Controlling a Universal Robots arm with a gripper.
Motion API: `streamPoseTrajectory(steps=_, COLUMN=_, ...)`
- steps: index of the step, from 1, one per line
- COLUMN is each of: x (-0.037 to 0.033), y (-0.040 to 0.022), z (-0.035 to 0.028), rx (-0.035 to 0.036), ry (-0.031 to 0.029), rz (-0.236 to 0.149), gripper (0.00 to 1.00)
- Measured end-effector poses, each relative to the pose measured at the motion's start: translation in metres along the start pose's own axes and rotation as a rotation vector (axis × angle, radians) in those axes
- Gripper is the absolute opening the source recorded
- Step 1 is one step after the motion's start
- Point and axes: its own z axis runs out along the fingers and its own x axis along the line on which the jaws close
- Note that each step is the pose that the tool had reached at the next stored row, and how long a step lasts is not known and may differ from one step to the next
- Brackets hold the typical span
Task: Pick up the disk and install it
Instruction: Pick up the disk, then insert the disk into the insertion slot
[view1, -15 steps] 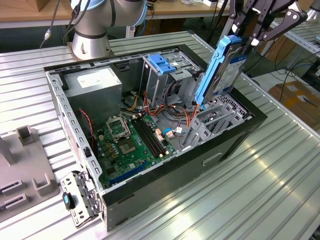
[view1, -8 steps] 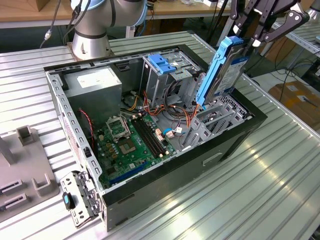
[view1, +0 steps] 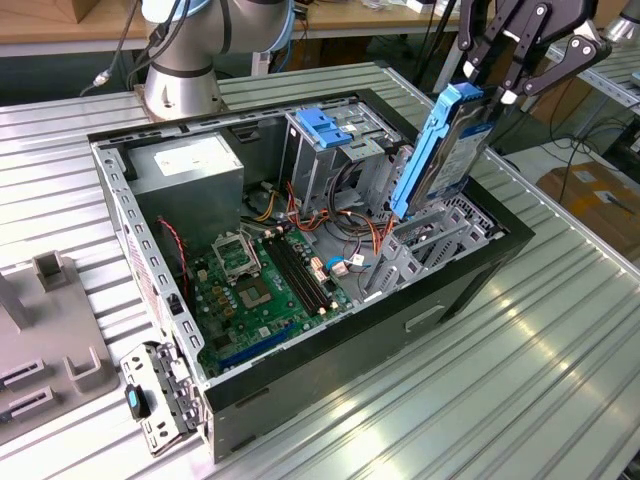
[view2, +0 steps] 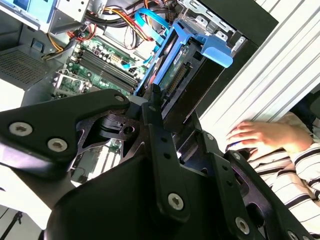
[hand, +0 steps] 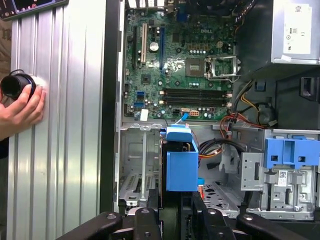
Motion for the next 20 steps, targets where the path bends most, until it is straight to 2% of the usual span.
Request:
streamPoseTrajectory(steps=11, x=0.0002, y=-0.0004, z=0.0022, rx=0.0000, ry=-0.0003, rz=0.000, gripper=0.35)
streamPoseTrajectory(steps=14, x=0.0004, y=-0.0025, z=0.0060, rx=0.0000, ry=-0.0003, rz=0.000, gripper=0.35)
streamPoseTrajectory(steps=20, x=0.0017, y=-0.0077, z=0.0090, rx=0.0000, ry=0.0001, rz=0.000, gripper=0.35)
